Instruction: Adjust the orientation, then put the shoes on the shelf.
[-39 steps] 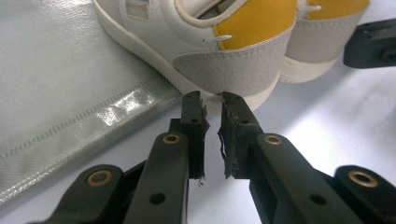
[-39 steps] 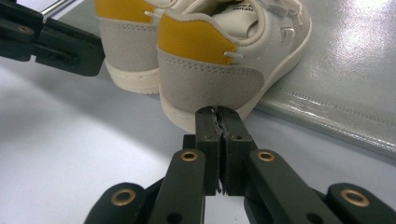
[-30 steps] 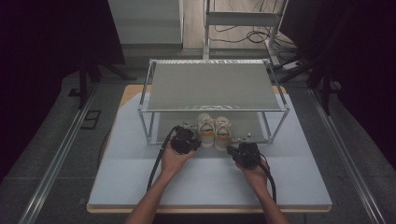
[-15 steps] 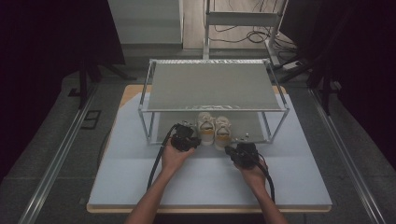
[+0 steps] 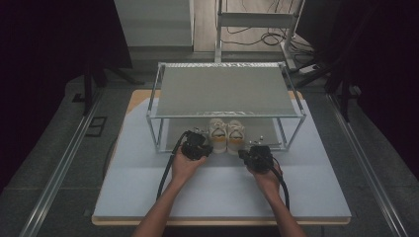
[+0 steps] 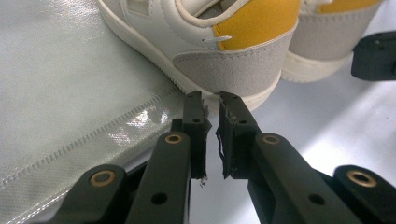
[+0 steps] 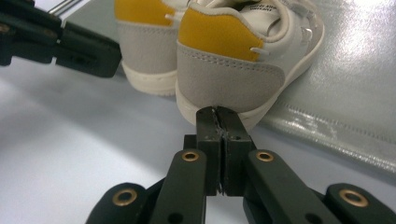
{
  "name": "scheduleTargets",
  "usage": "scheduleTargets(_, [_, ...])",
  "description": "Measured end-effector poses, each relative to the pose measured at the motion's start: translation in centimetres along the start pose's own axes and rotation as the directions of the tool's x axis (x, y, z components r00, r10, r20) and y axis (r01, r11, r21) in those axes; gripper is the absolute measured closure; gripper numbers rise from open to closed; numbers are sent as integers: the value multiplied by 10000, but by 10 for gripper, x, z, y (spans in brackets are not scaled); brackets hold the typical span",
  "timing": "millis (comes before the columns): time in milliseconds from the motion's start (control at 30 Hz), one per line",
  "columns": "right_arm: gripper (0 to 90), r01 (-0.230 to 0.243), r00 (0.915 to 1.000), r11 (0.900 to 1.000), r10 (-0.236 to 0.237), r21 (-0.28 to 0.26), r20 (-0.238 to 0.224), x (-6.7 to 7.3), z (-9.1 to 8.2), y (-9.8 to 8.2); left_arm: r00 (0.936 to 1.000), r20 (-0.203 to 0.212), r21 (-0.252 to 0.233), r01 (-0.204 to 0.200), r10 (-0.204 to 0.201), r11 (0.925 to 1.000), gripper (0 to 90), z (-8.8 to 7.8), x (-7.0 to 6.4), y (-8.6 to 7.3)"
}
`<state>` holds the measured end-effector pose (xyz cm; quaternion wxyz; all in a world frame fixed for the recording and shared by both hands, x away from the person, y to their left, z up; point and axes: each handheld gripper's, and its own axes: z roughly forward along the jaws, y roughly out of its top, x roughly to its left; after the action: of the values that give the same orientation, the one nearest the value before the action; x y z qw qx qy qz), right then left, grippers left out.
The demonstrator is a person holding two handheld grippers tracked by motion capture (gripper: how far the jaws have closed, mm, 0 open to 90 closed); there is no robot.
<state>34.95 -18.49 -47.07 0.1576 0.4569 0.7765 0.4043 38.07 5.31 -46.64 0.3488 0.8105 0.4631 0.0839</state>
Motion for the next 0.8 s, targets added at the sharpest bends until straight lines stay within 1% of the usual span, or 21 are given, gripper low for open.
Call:
scheduleTargets(33, [885,-43,10000,10000,43,-39,13,-1,1,1,9991,14,3,-421,421,9991,810,0,3,1])
scheduleTargets(67, [885,-67,10000,10000,67,-53,46,-2,2,2,9990,4,-2,-449,449,9990,810,0,3,1])
scheduleTargets(300, [884,-327,9993,9995,327,-10,189,-7,12,3,9991,22,-4,-429,429,9991,812,0,3,1])
scheduleTargets(333, [883,-345,9993,9994,344,12,152,-6,13,3,9994,41,-1,-337,337,9994,809,0,2,1])
scheduleTargets(367, [882,-301,9993,9995,300,17,210,-5,13,3,10000,56,0,19,-19,10000,807,0,1,1])
scheduleTargets(433, [879,-191,9994,9998,191,24,285,-4,13,3,9999,106,11,2,-2,10000,803,1,2,1])
scheduleTargets(567, [880,-218,9993,9998,217,29,288,-5,14,4,10000,77,58,-5,4,10000,799,1,3,3])
scheduleTargets(600, [879,-233,9993,9997,232,26,301,-5,14,4,9995,41,85,-309,308,9995,799,1,5,5])
scheduleTargets(633, [879,-224,9993,9997,224,20,308,-5,14,5,9988,-29,113,-481,481,9988,799,2,6,6])
scheduleTargets(667, [879,-252,9993,9997,251,31,289,-5,14,5,9990,-35,146,-448,448,9989,800,2,6,7])
scheduleTargets(700, [880,-250,9993,9997,249,35,283,-5,15,5,9999,-24,171,-148,148,9997,800,3,6,8])
scheduleTargets(733, [880,-237,9993,9997,236,17,286,-5,15,5,9994,-63,185,-329,330,9993,800,3,8,10])
scheduleTargets(800, [880,-276,9993,9996,276,-9,246,-6,16,5,9991,-64,278,-410,412,9988,801,3,11,12])
